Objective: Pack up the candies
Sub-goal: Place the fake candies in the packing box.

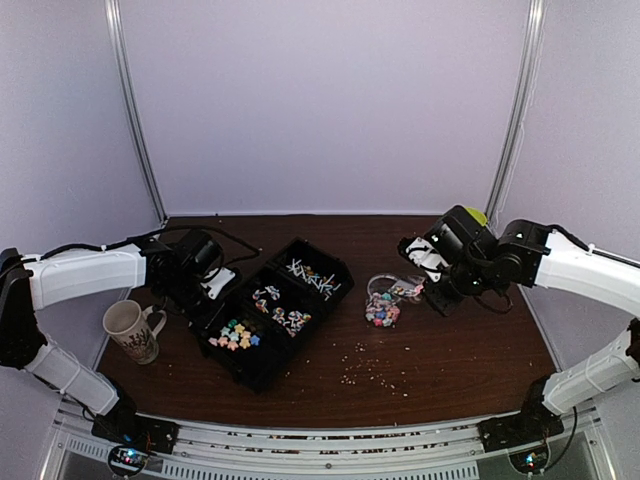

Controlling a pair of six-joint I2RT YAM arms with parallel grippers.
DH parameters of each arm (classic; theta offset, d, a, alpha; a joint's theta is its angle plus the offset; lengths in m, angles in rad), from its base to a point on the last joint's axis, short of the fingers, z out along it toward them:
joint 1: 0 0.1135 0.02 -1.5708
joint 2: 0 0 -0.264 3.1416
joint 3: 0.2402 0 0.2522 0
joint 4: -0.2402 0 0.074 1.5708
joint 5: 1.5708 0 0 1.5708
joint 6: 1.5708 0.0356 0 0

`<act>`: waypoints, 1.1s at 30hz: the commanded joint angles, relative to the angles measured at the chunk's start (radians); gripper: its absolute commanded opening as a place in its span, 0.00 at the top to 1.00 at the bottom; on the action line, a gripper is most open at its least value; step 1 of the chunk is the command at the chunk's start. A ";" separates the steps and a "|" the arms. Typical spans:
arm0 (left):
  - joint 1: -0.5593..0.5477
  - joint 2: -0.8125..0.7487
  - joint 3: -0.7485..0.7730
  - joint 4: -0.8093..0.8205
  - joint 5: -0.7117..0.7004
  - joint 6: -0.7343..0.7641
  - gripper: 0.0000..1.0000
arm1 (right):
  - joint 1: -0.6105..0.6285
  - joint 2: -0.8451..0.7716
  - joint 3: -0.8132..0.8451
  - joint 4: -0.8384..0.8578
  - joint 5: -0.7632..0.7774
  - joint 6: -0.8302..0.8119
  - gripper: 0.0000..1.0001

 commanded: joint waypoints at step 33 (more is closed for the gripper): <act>0.008 -0.045 0.069 0.128 0.051 -0.017 1.00 | -0.004 0.138 0.238 -0.249 0.046 -0.033 1.00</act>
